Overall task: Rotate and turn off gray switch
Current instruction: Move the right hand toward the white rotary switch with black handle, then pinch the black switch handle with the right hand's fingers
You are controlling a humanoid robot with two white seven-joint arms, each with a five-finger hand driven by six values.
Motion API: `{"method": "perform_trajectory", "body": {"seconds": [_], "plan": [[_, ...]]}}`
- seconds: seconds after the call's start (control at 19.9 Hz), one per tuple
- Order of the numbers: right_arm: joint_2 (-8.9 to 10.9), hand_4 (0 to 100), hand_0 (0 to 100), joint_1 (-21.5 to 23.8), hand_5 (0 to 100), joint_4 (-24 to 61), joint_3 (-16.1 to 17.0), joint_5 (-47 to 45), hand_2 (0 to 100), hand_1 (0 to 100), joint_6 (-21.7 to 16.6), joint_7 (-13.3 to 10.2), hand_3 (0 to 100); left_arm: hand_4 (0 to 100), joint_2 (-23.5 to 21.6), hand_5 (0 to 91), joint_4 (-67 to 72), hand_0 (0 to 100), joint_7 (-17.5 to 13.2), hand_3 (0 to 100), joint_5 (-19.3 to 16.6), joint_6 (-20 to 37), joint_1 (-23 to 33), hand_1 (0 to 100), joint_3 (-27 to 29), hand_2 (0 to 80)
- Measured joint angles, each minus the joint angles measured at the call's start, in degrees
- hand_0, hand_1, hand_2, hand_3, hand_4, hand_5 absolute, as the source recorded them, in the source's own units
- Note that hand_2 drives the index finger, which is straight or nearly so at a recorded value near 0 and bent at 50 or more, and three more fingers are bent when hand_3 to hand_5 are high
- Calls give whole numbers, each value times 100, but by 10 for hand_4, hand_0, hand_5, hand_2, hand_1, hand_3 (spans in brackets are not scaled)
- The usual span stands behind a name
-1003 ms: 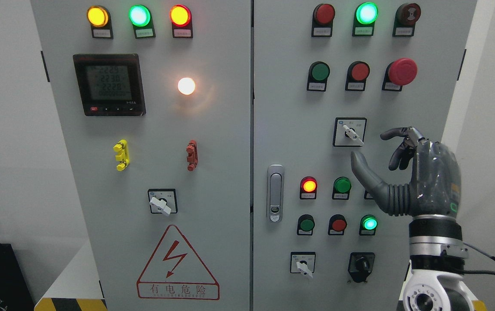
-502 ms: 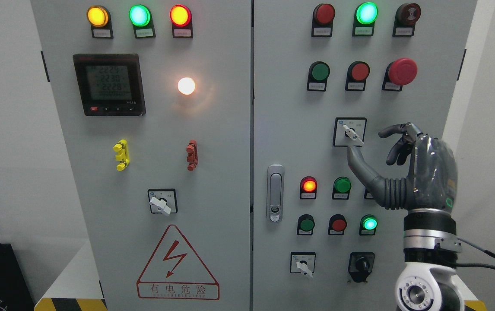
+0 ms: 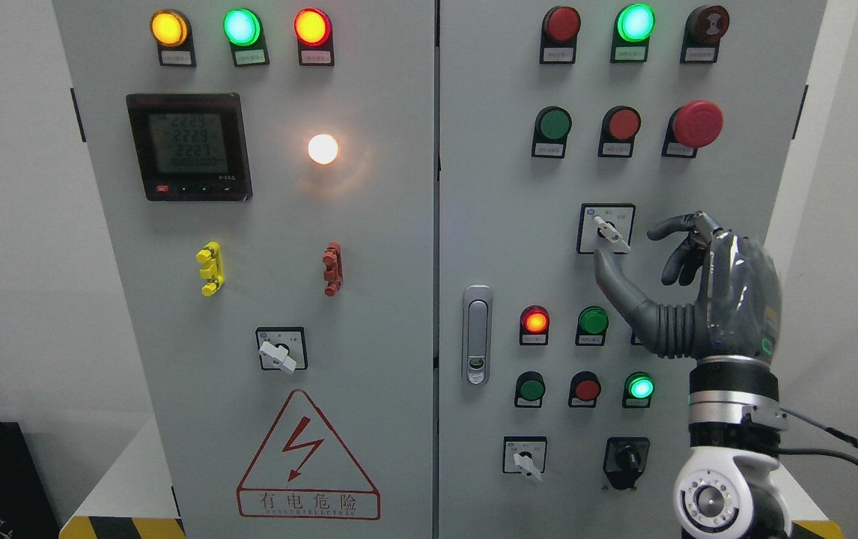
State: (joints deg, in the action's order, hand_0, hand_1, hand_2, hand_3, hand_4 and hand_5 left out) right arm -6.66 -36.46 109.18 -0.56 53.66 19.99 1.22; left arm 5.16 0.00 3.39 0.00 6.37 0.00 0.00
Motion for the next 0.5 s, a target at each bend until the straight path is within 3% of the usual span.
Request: {"method": "perform_trajectory", "body": {"seconds": [0.5], "plan": [[-38,929,10,-103,1000,-94,-153,2,531,447,134,-1,913,0,0,0,0,120,0,0,0,0,0,389,0,0]]}}
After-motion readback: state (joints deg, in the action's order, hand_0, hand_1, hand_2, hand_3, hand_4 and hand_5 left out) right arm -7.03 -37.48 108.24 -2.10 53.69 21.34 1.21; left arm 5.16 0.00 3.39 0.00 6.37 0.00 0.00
